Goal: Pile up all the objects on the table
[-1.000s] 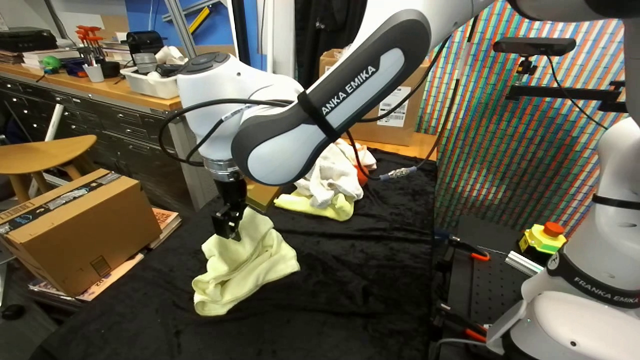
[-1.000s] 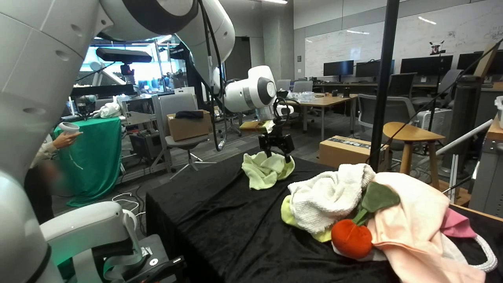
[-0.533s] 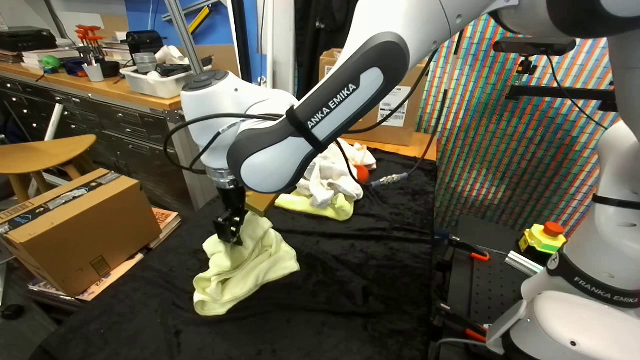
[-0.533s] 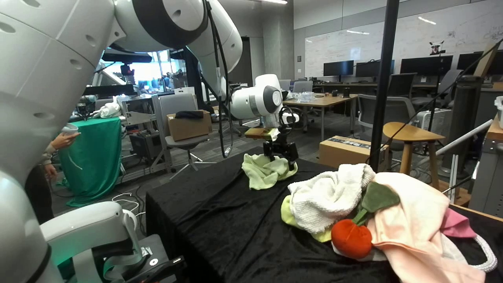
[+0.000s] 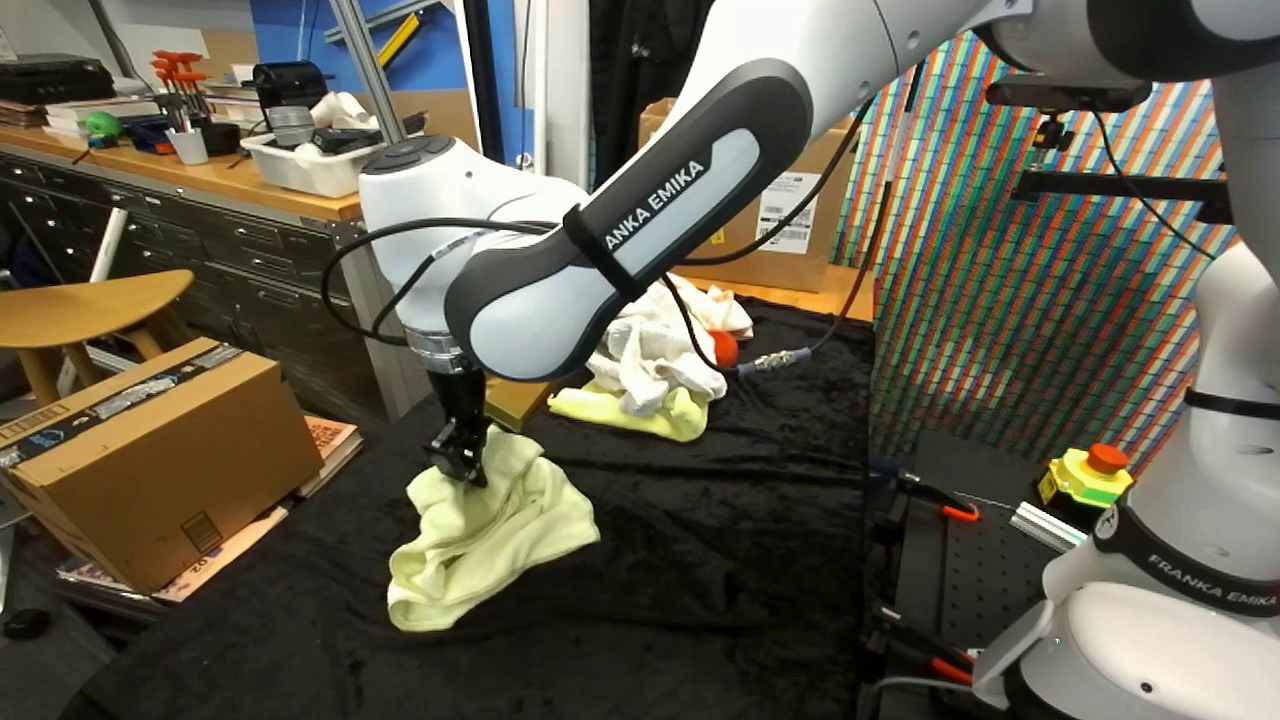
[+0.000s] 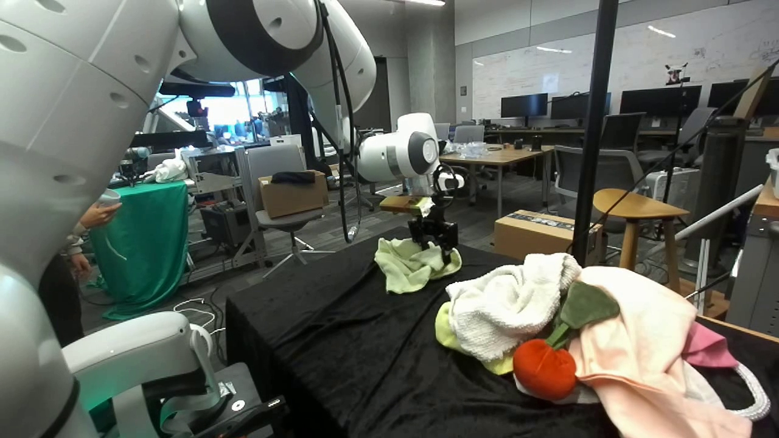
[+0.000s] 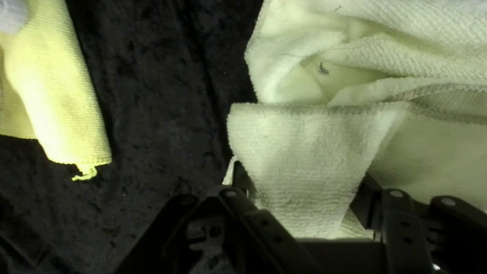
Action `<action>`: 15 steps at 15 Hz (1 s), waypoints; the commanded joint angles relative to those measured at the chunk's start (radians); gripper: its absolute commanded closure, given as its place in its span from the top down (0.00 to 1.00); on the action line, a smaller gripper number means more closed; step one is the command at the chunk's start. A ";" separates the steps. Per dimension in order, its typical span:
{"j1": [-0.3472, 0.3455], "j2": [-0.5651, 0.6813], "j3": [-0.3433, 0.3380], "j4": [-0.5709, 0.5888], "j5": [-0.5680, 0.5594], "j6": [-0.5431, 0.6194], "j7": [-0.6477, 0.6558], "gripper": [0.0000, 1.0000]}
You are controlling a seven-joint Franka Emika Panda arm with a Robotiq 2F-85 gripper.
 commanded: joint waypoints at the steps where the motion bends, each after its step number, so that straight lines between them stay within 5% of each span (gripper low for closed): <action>1: 0.007 0.010 -0.005 0.033 0.029 -0.006 -0.031 0.37; 6: 0.008 0.000 -0.008 0.029 0.029 -0.003 -0.031 0.06; 15: 0.009 -0.144 -0.047 -0.079 -0.004 0.076 0.034 0.04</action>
